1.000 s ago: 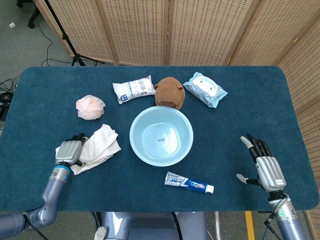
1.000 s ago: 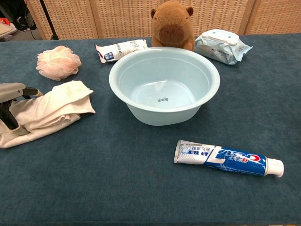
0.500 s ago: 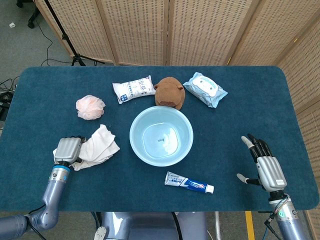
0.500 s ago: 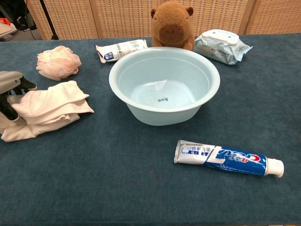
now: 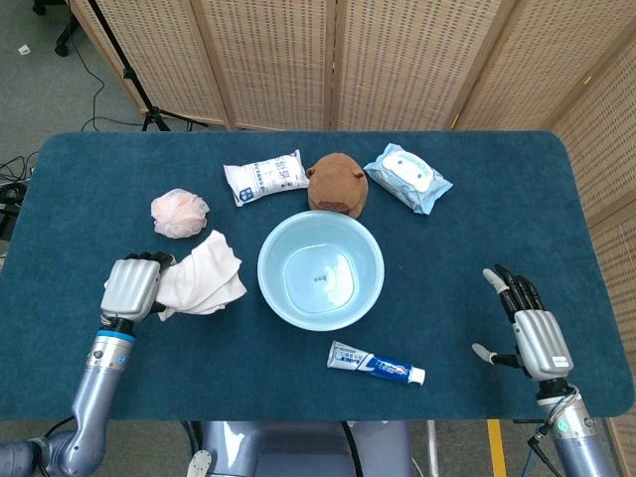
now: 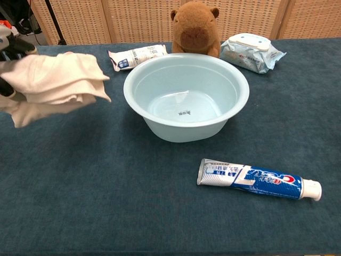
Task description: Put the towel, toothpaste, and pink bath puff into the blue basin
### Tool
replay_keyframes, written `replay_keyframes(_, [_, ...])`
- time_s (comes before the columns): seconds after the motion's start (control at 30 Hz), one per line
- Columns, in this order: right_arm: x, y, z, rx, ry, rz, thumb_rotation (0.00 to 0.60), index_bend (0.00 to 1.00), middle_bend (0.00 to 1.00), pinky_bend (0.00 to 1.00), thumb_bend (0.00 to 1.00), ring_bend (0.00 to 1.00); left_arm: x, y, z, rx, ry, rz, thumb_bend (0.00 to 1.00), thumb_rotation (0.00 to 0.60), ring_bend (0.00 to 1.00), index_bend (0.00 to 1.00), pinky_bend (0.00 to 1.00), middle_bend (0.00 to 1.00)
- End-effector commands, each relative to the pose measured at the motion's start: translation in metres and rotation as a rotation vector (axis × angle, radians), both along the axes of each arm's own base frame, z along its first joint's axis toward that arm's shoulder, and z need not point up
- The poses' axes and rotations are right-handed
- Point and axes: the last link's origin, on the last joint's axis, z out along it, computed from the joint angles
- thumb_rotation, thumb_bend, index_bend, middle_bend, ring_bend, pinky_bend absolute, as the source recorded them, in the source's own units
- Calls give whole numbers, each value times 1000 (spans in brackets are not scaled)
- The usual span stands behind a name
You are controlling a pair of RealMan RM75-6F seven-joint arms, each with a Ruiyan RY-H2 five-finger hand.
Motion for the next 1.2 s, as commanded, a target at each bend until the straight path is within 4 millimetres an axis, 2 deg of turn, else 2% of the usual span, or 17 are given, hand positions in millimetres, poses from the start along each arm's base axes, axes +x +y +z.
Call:
replay_keyframes(0.03, [0, 0, 0, 0, -3, -2, 600, 0, 0, 0, 131, 0, 17, 0, 18, 53, -16, -62, 484, 600, 446, 824, 457, 514])
replay_keyframes(0.13, [-1, -1, 0, 5, -11, -7, 600, 0, 0, 0, 131, 0, 36, 4, 29, 79, -29, -121, 484, 600, 446, 824, 457, 514])
replay_keyframes(0.17, [-2, -2, 0, 8, -18, -11, 600, 0, 0, 0, 131, 0, 53, 13, 32, 92, -42, -174, 483, 600, 446, 824, 457, 514])
replay_keyframes(0.3, [-5, -5, 0, 15, -31, -20, 600, 0, 0, 0, 131, 0, 78, 36, 29, 85, -38, -229, 479, 600, 445, 825, 457, 514])
replay_keyframes(0.5, [-12, -10, -1, 38, -58, -45, 600, 0, 0, 0, 131, 0, 115, 72, 1, 57, -11, -290, 469, 600, 441, 824, 457, 514])
replay_keyframes(0.73, [-20, -16, 0, 41, -79, -77, 600, 0, 0, 0, 131, 0, 148, 87, -38, -15, -44, -334, 430, 600, 440, 805, 457, 495])
replay_keyframes(0.8, [-22, -17, 1, 39, -84, -84, 600, 0, 0, 0, 131, 0, 154, 88, -49, -56, -51, -343, 410, 600, 433, 746, 457, 447])
replay_keyframes(0.87, [-23, -18, 2, 38, -87, -90, 600, 0, 0, 0, 131, 0, 158, 88, -58, -92, -60, -347, 372, 600, 390, 629, 457, 359])
replay_keyframes(0.9, [-24, -18, 2, 37, -89, -94, 600, 0, 0, 0, 131, 0, 160, 87, -64, -122, -63, -346, 355, 600, 358, 588, 457, 323])
replay_keyframes(1.0, [-27, -20, 3, 36, -93, -105, 600, 0, 0, 0, 131, 0, 162, 87, -77, -217, -63, -328, 285, 600, 191, 407, 422, 122])
replay_keyframes(1.07, [-28, -20, 3, 38, -93, -109, 600, 0, 0, 0, 131, 0, 161, 88, -79, -245, -65, -313, 242, 600, 90, 282, 349, 20])
replay_keyframes(1.13, [-29, -21, 2, 42, -92, -111, 600, 0, 0, 0, 131, 0, 160, 89, -78, -257, -59, -303, 215, 600, 15, 185, 242, 0])
replay_keyframes(1.2, [-29, -21, 0, 48, -90, -112, 600, 0, 0, 0, 131, 0, 159, 90, -76, -252, -60, -299, 201, 600, 0, 121, 164, 0])
